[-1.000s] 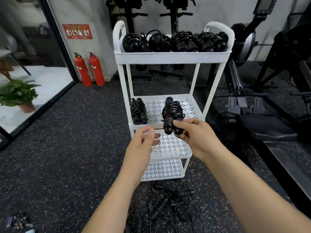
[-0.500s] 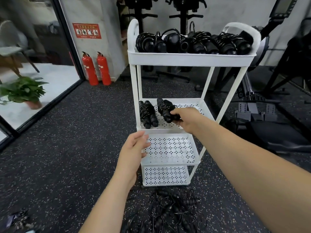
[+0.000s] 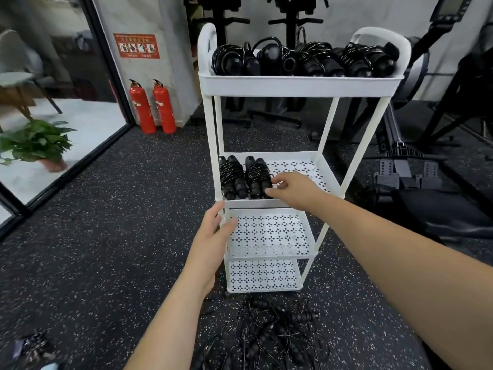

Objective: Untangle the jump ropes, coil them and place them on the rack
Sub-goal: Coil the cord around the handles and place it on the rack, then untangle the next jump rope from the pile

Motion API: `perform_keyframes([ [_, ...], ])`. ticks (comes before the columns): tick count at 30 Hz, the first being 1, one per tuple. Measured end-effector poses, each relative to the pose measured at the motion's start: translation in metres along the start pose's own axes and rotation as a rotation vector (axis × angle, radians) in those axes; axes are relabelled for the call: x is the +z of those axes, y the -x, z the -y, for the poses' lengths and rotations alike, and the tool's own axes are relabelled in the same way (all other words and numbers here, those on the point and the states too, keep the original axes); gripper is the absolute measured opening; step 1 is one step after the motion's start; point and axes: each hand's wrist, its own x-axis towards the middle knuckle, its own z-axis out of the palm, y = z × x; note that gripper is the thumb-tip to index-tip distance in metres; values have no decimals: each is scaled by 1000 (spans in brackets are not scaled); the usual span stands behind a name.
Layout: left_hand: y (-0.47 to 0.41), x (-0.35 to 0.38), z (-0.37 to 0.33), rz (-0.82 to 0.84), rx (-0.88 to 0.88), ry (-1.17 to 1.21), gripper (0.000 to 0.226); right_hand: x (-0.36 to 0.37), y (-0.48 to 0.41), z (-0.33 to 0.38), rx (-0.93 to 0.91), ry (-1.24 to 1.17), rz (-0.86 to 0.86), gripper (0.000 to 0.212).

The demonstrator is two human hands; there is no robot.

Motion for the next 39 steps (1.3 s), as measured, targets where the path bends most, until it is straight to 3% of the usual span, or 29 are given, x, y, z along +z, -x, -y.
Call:
perform_keyframes([
  [6, -2, -1, 4, 6, 17, -8, 54, -1, 3, -16, 0, -18, -34, 52],
  [10, -2, 0, 8, -35, 7, -46, 43, -2, 14, -19, -25, -28, -77, 43],
  [14, -1, 4, 24, -151, -10, -149, 24, 2, 42, -29, -156, 60, -279, 31],
  [17, 3, 17, 51, -103, -83, -229, 16, 23, 82, -48, -272, -1, -371, 22],
  [24, 13, 59, 150, 217, -253, -540, 9, 104, 162, -135, -109, -135, -89, 24],
  [28, 7, 74, 204, 317, -305, -715, 6, 143, 188, -192, -10, -122, 63, 21],
  [35, 6, 110, 331, 487, -401, -901, 9, 218, 215, -292, 179, -74, 249, 15],
  [39, 11, 127, 404, 586, -391, -961, 16, 271, 218, -327, 273, -66, 272, 5],
])
